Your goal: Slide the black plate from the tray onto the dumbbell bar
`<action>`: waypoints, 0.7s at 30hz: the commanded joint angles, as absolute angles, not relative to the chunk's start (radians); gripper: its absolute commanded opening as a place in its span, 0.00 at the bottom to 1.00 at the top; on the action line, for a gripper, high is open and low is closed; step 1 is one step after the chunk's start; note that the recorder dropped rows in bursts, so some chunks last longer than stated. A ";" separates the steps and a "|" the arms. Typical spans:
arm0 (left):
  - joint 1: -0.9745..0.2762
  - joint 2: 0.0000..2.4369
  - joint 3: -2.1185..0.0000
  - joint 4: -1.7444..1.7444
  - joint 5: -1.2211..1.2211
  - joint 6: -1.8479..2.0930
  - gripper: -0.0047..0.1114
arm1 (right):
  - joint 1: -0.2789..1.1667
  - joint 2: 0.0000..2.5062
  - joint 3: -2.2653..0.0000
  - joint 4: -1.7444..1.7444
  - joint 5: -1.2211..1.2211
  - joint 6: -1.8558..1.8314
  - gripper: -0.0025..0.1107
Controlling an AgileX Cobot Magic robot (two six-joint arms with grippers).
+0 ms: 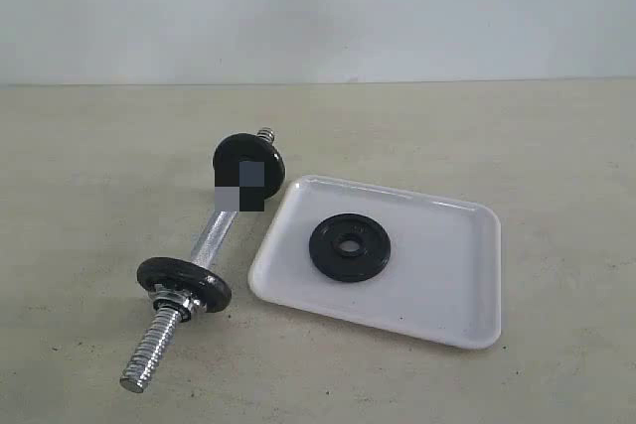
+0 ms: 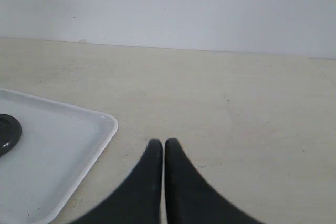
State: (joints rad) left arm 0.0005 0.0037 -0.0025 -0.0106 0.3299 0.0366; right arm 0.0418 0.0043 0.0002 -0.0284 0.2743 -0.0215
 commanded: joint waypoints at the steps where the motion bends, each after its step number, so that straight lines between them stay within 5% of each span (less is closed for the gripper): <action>1: 0.004 0.000 0.000 -0.018 0.316 0.032 0.08 | 0.045 0.000 0.000 -0.035 0.267 -0.023 0.02; 21: 0.004 0.000 0.000 0.016 0.264 0.031 0.08 | 0.045 0.000 0.000 -0.035 0.262 -0.027 0.02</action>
